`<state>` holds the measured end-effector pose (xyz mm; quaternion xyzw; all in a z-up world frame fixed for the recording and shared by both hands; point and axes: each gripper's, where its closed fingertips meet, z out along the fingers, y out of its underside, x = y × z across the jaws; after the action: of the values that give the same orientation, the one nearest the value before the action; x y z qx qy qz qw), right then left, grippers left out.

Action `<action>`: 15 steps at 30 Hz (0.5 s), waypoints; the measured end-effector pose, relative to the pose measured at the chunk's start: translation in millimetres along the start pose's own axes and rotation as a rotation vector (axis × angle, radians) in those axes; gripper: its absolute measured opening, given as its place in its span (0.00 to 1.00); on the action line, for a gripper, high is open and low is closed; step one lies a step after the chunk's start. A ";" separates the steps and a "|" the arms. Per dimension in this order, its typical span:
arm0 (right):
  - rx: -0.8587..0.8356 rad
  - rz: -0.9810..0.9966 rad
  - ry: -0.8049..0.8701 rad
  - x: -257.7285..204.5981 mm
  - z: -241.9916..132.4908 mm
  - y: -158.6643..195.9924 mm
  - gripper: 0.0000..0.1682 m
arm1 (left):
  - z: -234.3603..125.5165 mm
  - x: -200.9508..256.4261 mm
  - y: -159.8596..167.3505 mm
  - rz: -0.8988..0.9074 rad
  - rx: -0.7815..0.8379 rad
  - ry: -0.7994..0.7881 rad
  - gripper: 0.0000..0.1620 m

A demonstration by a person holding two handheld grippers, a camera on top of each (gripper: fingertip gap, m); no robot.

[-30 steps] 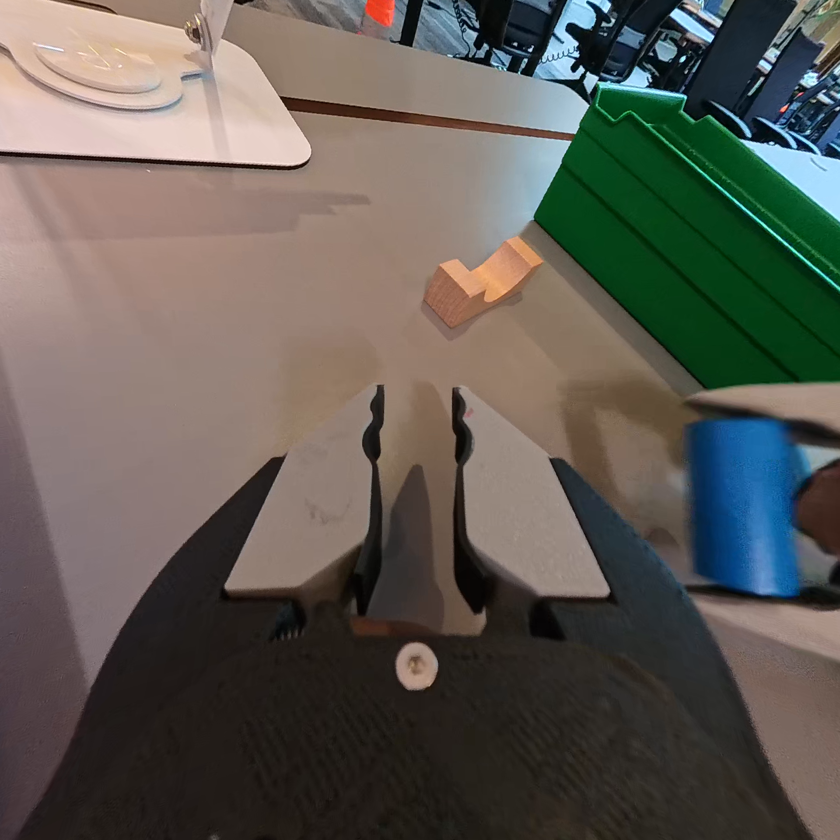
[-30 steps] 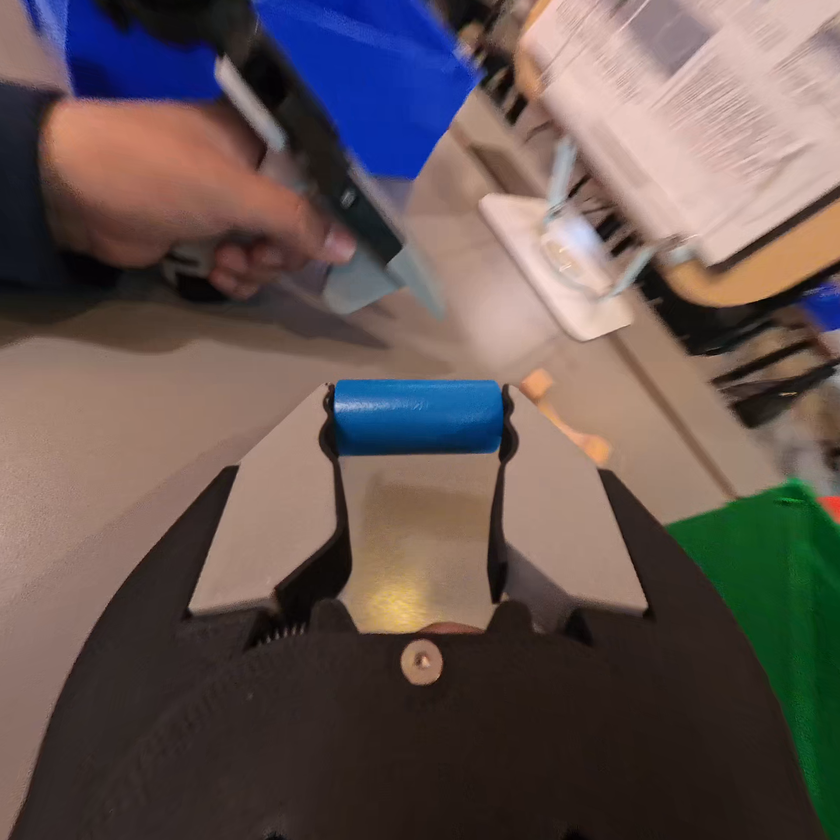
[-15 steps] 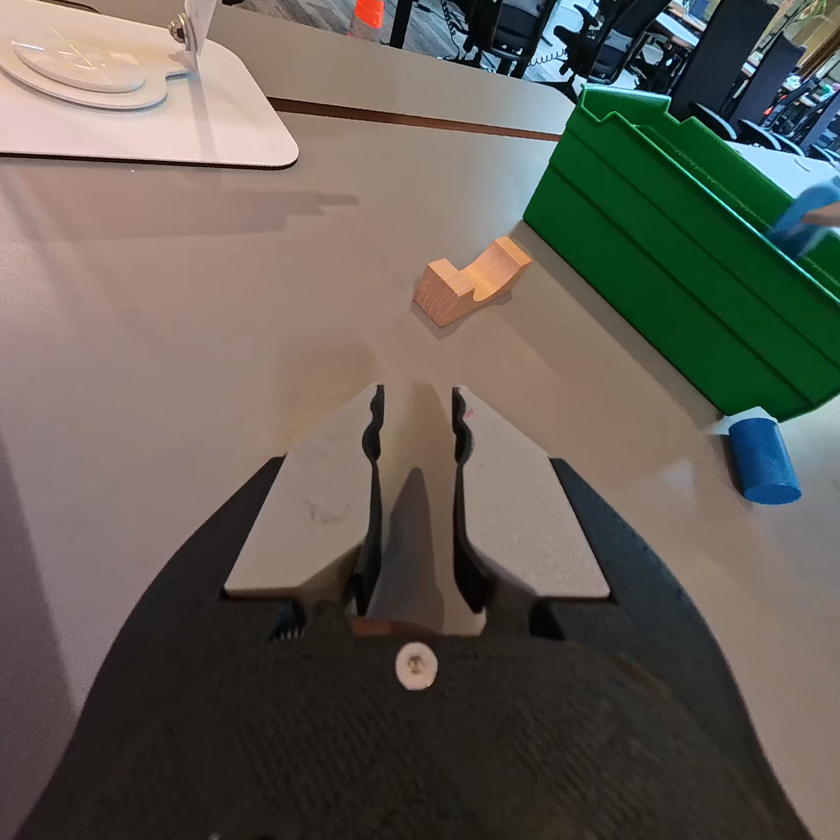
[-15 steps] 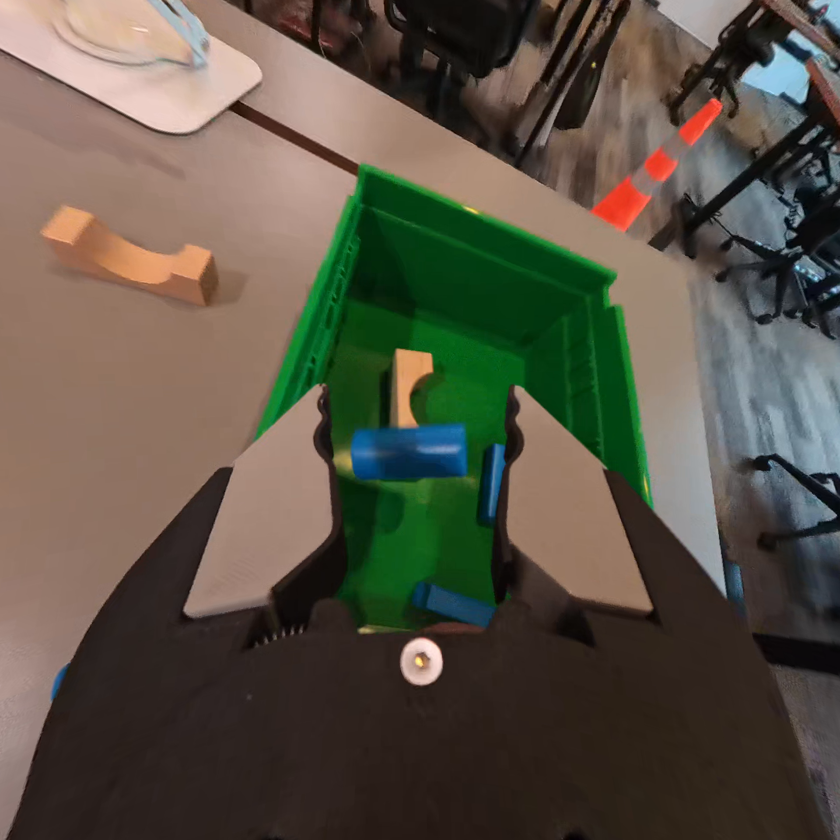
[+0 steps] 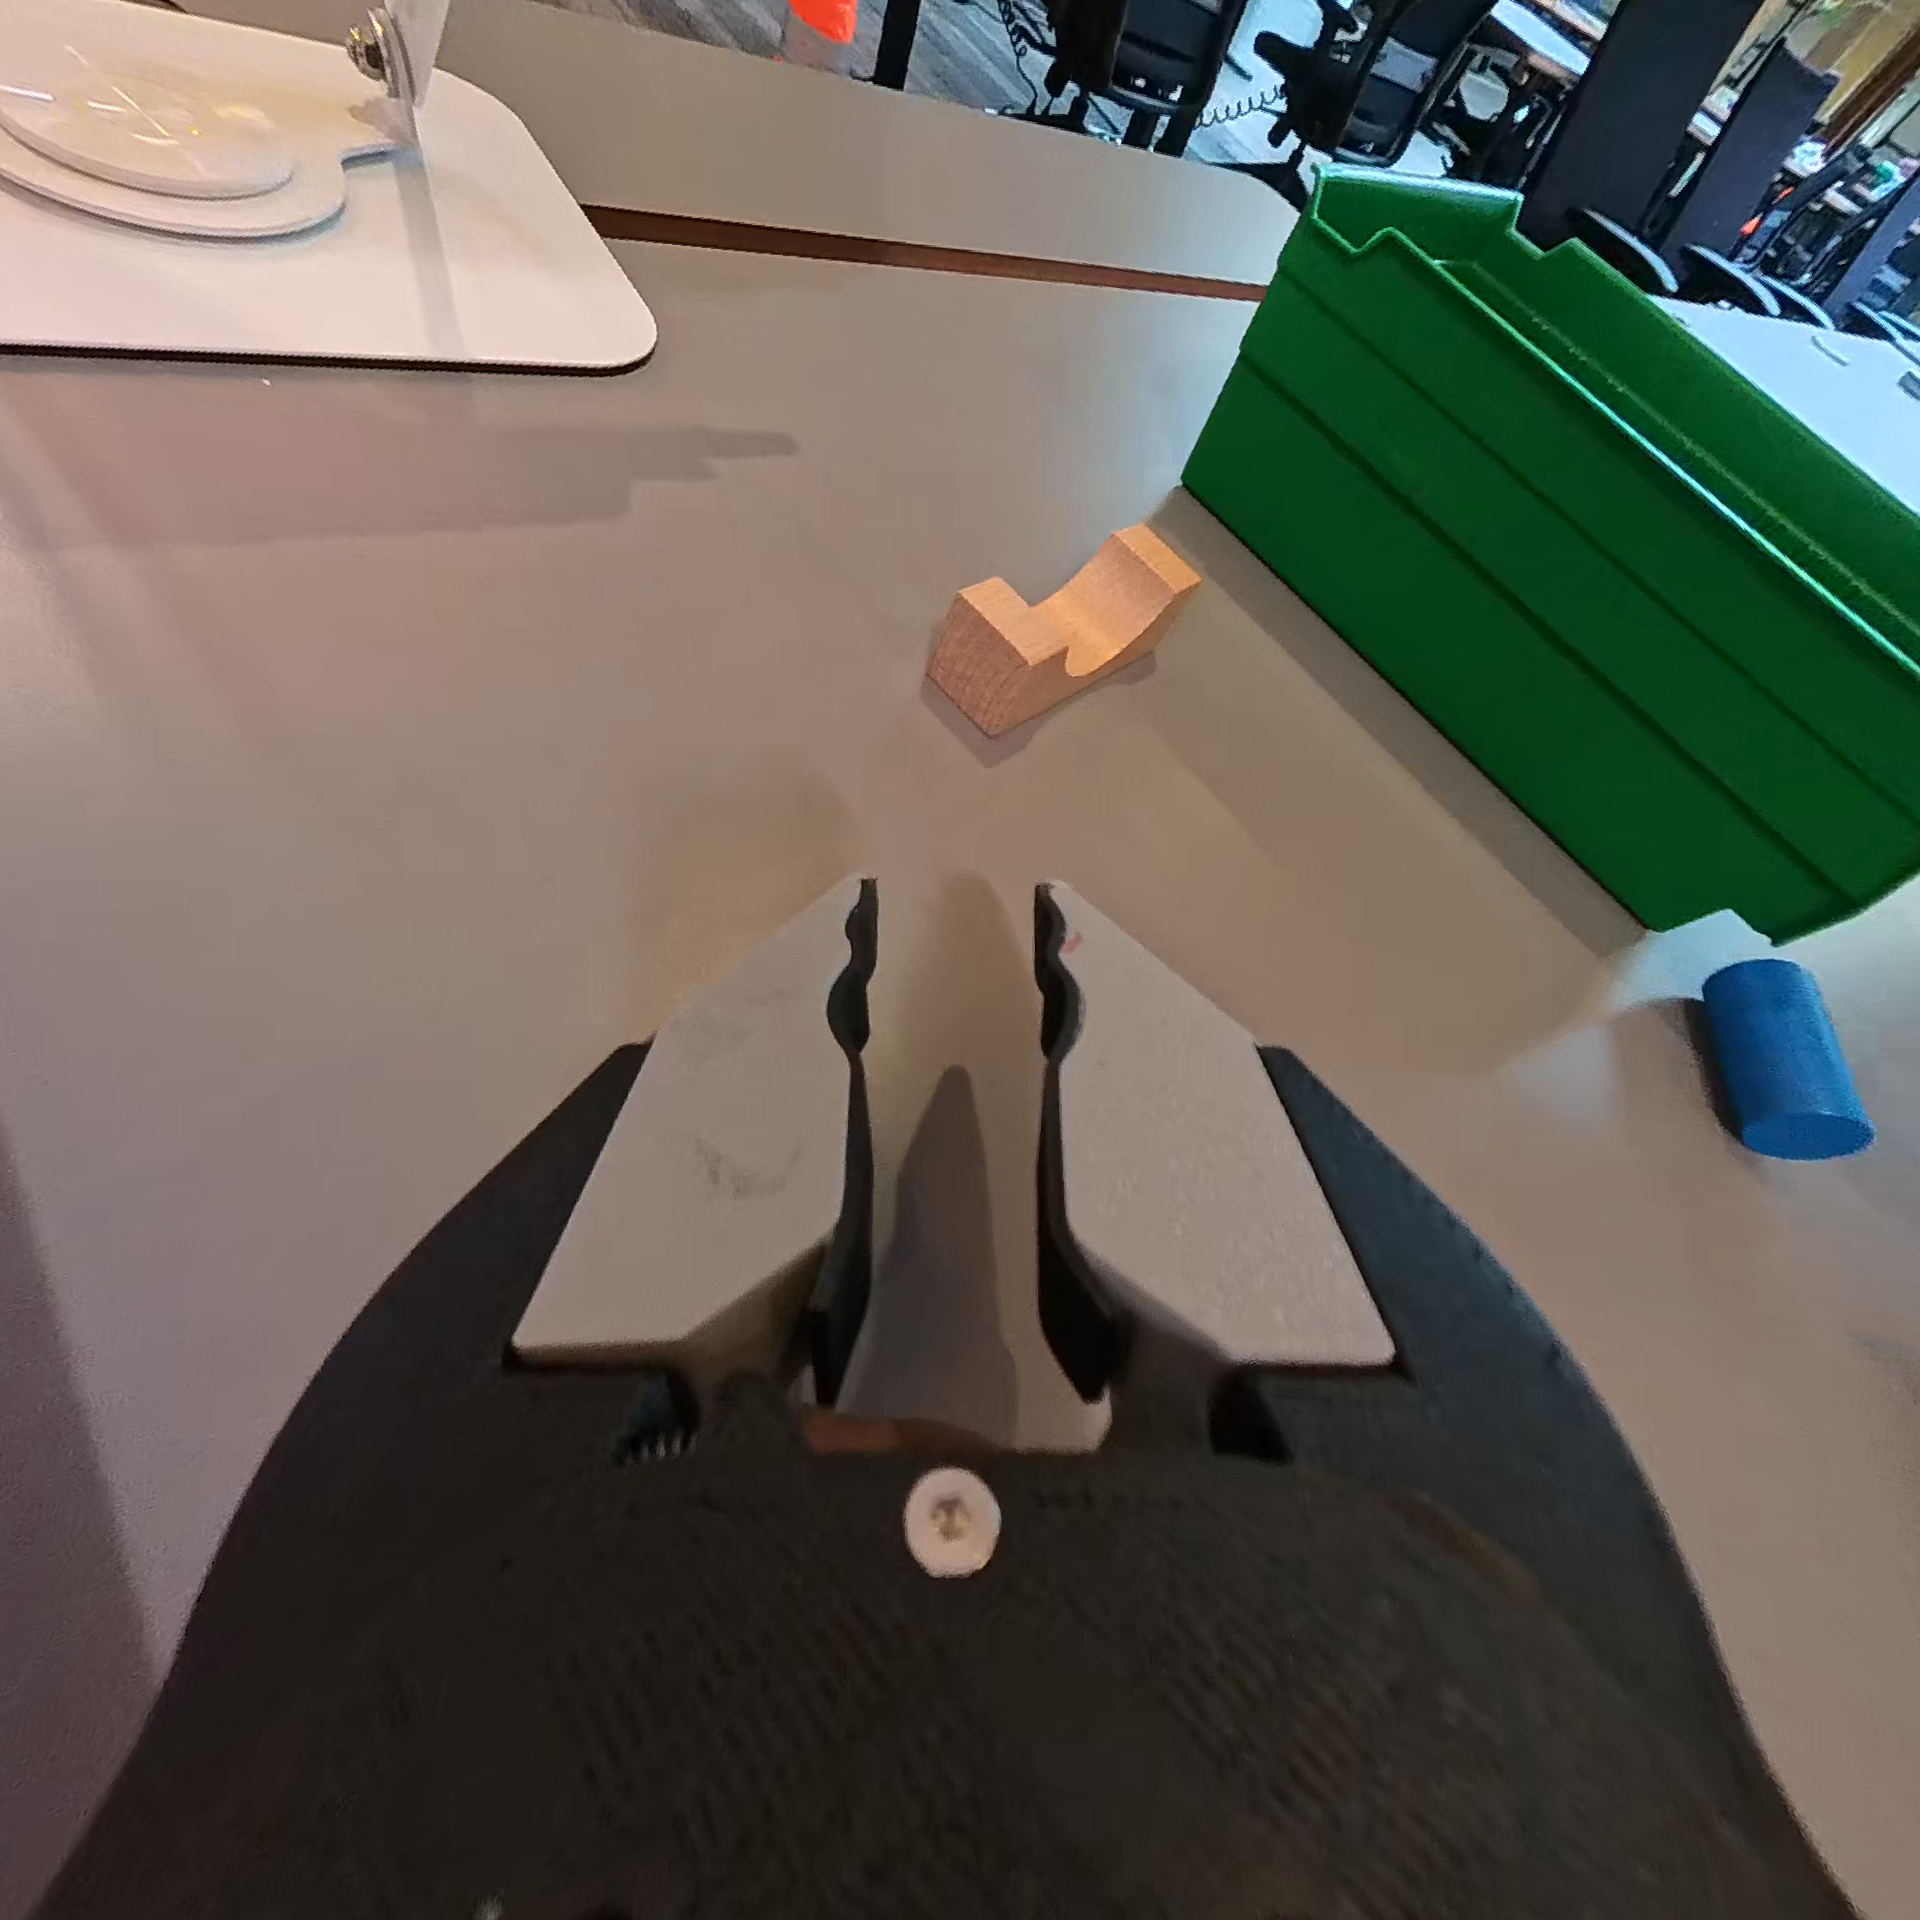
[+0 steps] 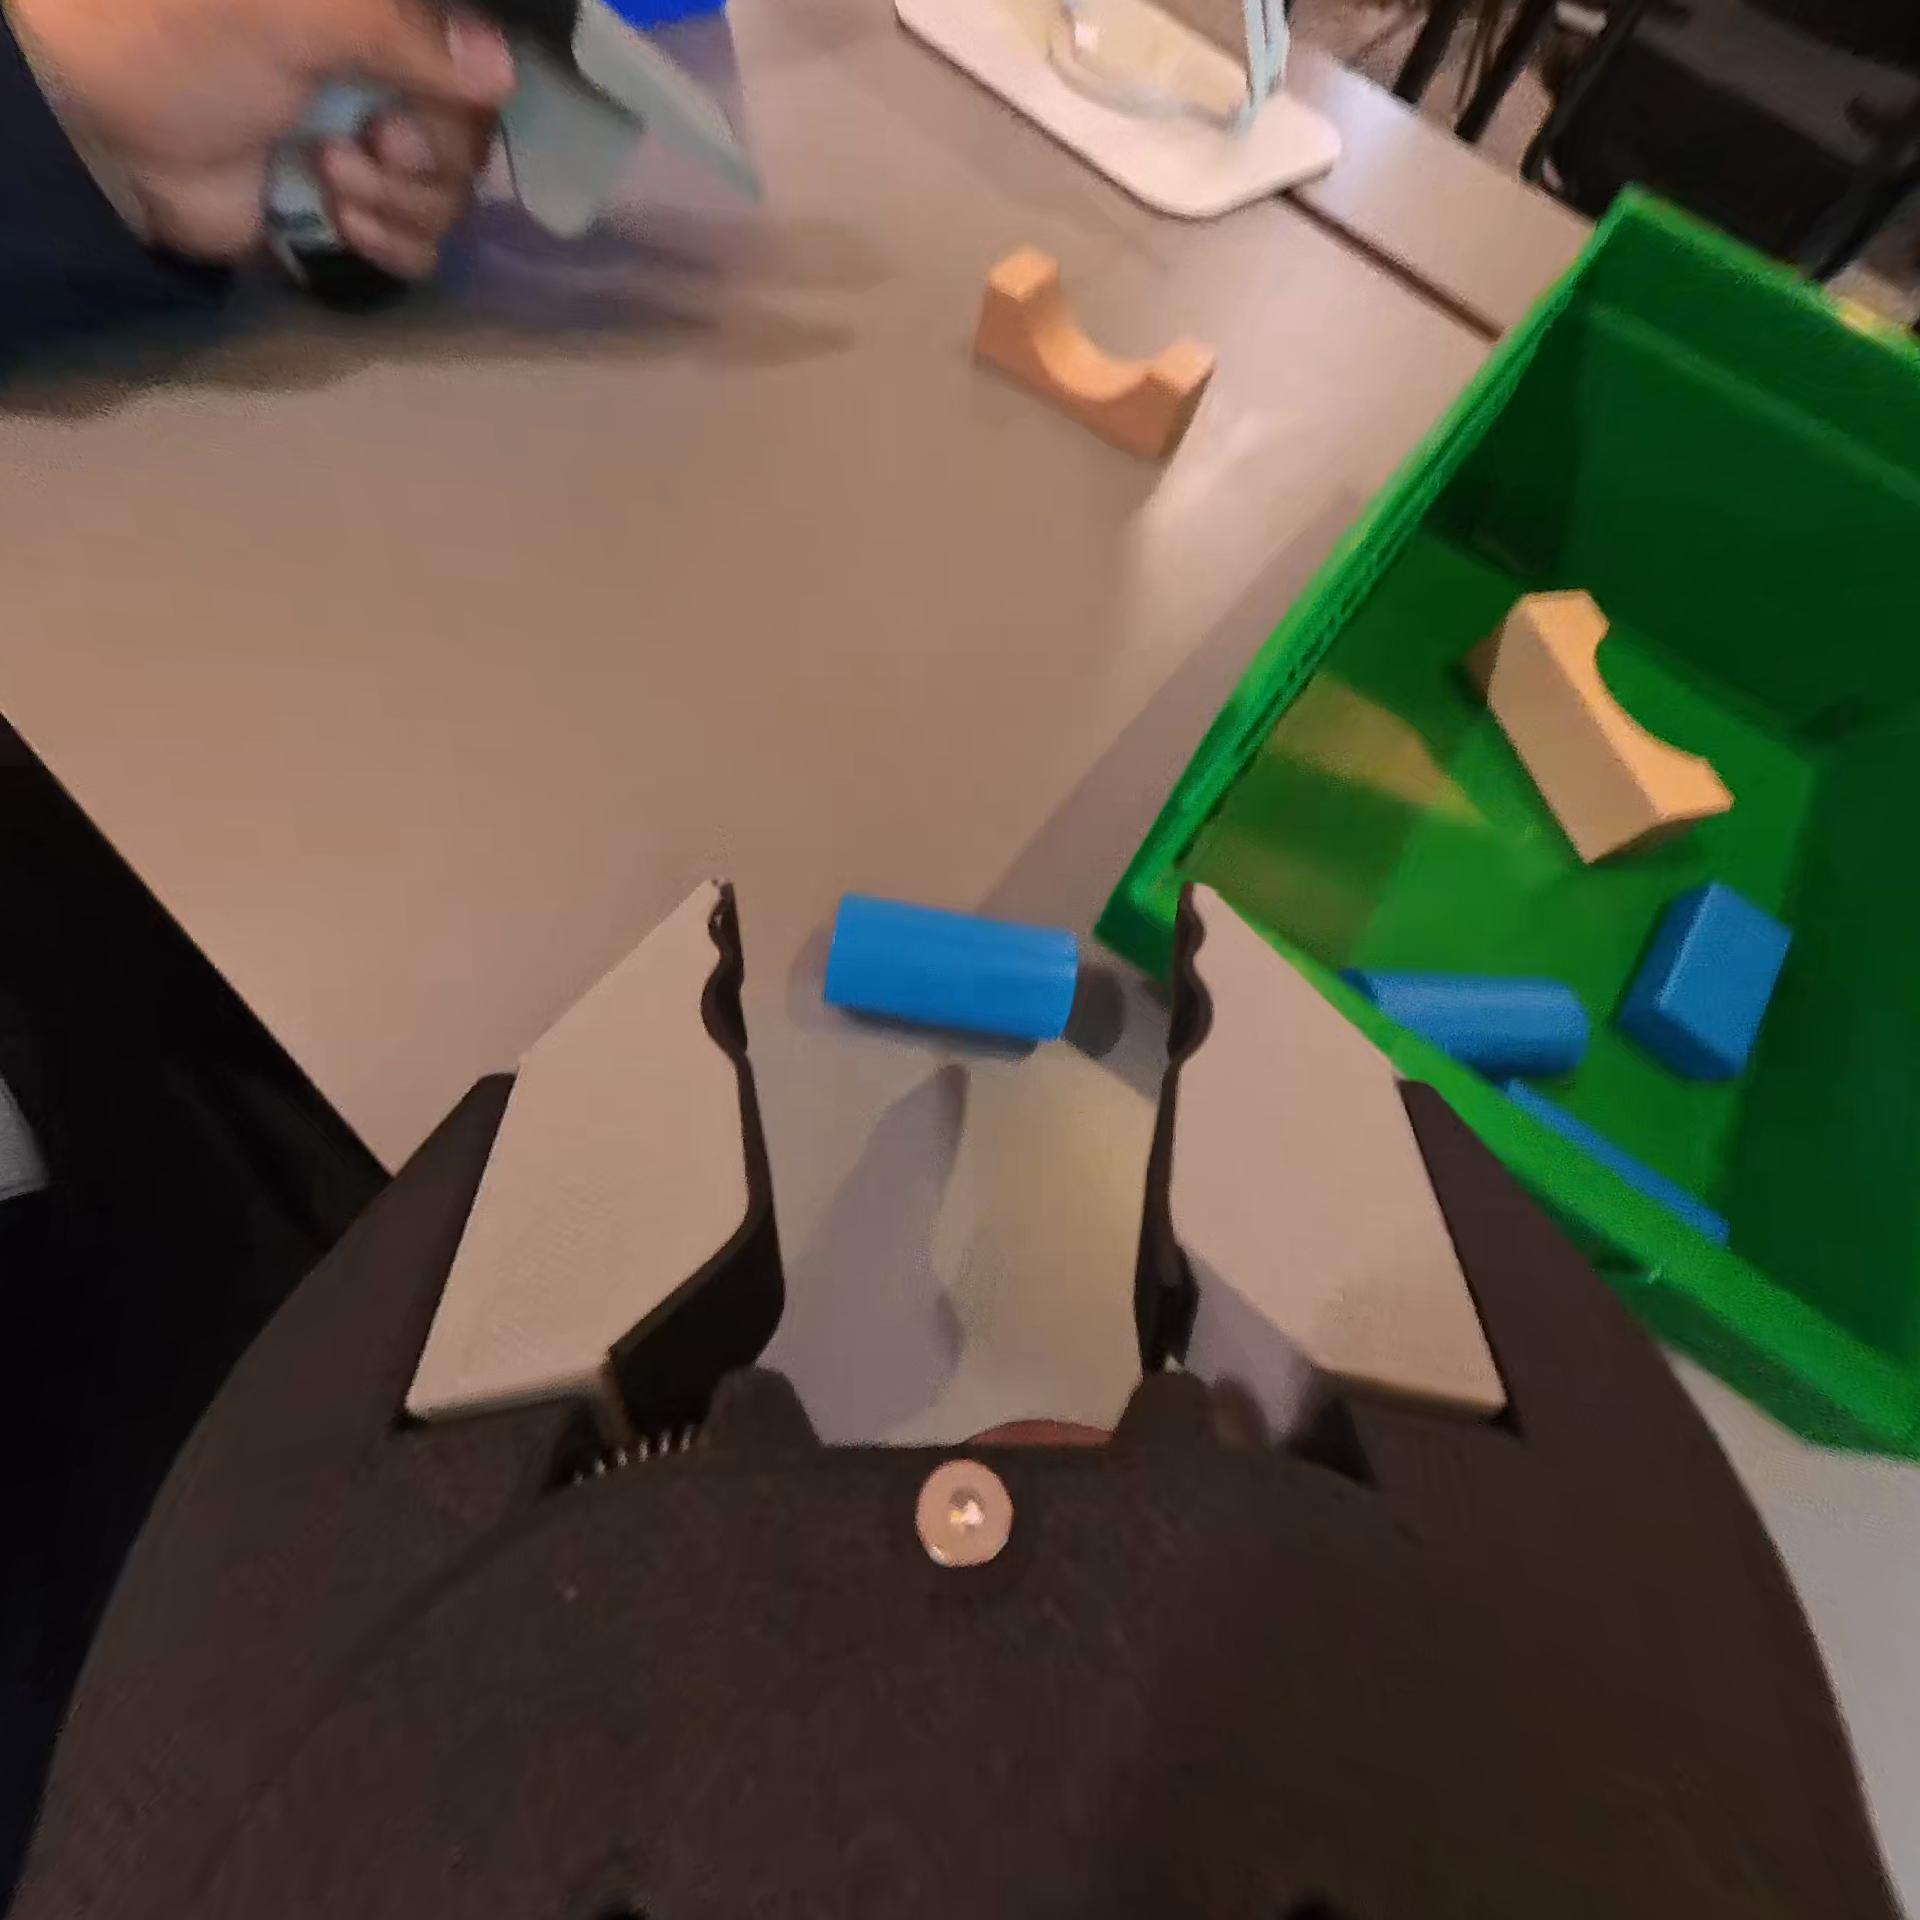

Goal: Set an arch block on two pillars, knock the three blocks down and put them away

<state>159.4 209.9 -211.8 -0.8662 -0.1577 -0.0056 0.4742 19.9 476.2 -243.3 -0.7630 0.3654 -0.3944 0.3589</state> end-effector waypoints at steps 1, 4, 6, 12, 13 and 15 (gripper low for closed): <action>-0.023 0.008 0.012 -2.5 1.5 10.5 0.48 | -0.1 -0.2 -0.3 -0.002 0.002 0.001 0.17; -0.055 0.073 0.044 -6.5 11.0 33.0 0.48 | -0.7 -0.3 -0.6 -0.012 0.006 0.004 0.17; -0.053 0.128 0.042 -9.7 21.1 39.9 0.48 | -0.8 0.0 -0.4 -0.013 0.006 0.005 0.17; -0.082 0.190 0.123 0.5 44.8 38.6 0.47 | -2.3 1.5 0.6 -0.020 0.008 0.013 0.17; -0.074 0.198 0.115 -1.0 47.2 35.5 0.46 | -2.6 1.6 0.6 -0.023 0.009 0.016 0.17; -0.090 0.208 0.101 -2.8 53.1 35.1 0.45 | -3.1 1.8 0.8 -0.028 0.010 0.020 0.17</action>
<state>159.1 235.3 -270.2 -0.8969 -0.0424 -0.0072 0.4402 17.8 473.5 -242.0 -0.7623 0.3563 -0.4086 0.3535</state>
